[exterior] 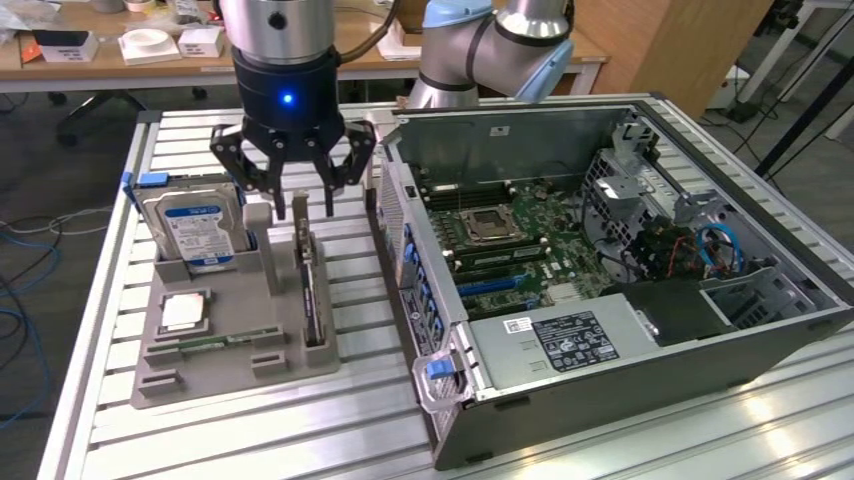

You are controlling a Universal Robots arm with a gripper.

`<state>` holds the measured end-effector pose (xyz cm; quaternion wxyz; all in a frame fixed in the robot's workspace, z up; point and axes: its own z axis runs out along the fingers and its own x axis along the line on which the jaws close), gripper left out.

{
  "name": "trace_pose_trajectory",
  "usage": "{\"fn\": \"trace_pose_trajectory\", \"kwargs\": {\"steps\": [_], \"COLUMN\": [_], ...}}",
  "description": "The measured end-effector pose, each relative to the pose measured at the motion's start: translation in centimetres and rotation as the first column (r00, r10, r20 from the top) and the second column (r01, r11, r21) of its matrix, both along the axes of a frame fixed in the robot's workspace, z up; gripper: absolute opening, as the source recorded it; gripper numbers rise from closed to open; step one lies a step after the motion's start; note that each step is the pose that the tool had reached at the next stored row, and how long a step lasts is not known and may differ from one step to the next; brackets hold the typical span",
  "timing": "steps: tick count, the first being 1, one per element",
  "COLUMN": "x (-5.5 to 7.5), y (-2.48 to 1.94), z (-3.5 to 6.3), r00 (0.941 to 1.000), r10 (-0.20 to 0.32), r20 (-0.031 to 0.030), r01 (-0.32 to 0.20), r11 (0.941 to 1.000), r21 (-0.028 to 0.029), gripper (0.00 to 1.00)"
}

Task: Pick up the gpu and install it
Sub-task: 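Pick up the gpu and move the gpu toward the slot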

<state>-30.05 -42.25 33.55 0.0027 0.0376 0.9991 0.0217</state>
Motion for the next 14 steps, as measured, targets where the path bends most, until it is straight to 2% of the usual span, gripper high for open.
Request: {"fn": "trace_pose_trajectory", "kwargs": {"steps": [14], "x": [0.0], "y": [-0.71], "z": [-0.19], "r00": [1.0], "r10": [0.0], "r20": [-0.0001], "r01": [0.0], "r11": [1.0], "r21": [-0.0003], "gripper": [0.53]}}
